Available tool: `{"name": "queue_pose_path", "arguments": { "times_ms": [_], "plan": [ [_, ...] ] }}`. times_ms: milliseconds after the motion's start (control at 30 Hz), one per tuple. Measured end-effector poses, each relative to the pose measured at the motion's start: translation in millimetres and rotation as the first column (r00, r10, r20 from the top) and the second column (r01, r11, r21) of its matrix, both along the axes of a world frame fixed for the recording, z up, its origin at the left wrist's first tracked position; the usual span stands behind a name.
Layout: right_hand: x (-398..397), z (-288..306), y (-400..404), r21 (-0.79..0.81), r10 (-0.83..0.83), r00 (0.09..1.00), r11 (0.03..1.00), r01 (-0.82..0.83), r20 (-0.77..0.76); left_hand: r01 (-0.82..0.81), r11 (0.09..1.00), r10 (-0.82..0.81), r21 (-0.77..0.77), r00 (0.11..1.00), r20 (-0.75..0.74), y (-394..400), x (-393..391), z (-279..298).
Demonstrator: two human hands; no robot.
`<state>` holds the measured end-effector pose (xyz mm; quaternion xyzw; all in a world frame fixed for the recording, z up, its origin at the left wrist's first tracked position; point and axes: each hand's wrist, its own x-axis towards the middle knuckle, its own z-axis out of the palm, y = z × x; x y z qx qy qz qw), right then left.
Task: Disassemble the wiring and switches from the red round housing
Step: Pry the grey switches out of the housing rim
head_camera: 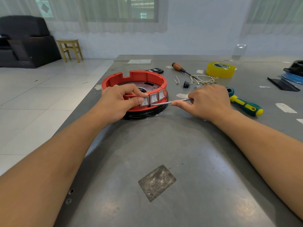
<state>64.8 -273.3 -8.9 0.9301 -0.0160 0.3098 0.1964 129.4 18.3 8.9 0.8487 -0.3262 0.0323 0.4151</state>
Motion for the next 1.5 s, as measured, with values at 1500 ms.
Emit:
{"name": "queue_pose_path", "arguments": {
  "times_ms": [1500],
  "plan": [
    [3, 15, 2, 0.098, 0.017, 0.980, 0.995, 0.002, -0.198, 0.012, 1.000, -0.012, 0.010, 1.000, 0.029, 0, -6, 3]
  ]
}}
